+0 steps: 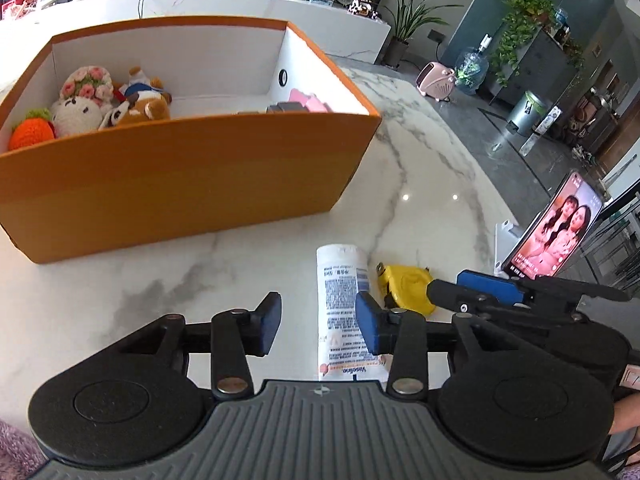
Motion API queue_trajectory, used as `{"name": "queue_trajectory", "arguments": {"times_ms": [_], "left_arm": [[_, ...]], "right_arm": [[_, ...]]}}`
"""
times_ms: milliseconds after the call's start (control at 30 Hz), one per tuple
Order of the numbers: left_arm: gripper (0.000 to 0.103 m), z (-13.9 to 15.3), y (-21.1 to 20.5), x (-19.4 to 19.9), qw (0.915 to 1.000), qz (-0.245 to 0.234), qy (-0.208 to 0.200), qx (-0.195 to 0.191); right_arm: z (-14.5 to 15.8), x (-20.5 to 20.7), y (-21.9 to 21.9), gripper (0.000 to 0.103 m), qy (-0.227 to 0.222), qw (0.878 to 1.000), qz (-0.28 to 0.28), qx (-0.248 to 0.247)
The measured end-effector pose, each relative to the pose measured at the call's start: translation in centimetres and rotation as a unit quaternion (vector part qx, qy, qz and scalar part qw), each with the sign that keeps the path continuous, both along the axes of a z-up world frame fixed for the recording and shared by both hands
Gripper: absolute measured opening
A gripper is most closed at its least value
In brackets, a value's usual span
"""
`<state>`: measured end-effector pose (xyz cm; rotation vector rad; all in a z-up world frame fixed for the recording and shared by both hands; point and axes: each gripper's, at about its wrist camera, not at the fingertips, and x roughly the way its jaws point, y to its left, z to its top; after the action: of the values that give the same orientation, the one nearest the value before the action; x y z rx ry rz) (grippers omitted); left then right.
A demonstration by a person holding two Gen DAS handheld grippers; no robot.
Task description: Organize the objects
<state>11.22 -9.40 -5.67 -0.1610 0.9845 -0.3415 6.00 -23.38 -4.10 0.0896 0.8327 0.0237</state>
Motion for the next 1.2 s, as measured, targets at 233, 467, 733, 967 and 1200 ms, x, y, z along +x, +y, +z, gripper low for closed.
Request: {"name": "queue_trajectory", "arguments": {"times_ms": [233,467,733,967,1200], "left_arm": [[0.064,-2.2,-1.2,-0.8,1.0,0.001,0.002,0.005],[0.064,-3.4,-2.2,-1.0,0.9993,-0.008,0.002,0.036],[0.069,-3.6,-2.8,-1.5,0.9987,-0.016,-0.012,0.046],[0.059,-3.3,-3.5,-2.0,0.9976,-0.037,-0.021,0.054],[0.038,-3.1,-3.3,-1.5,0.9986,-0.035,-0.011,0.039]], "right_arm": [[-1.4,0.3,-1.5,0.046,-0.008,0.999,-0.029,0.041],[-2.1,0.7,-1.6,0.052,-0.003,0.998,-0.031,0.05],[-3.0,1.7,-1.6,0.056,0.019,0.998,-0.039,0.049],[-3.6,2.2,-1.4,0.057,0.035,0.998,-0.04,0.042],[-3.9,2.4,-1.0,0.053,0.044,0.998,-0.036,0.03]]}}
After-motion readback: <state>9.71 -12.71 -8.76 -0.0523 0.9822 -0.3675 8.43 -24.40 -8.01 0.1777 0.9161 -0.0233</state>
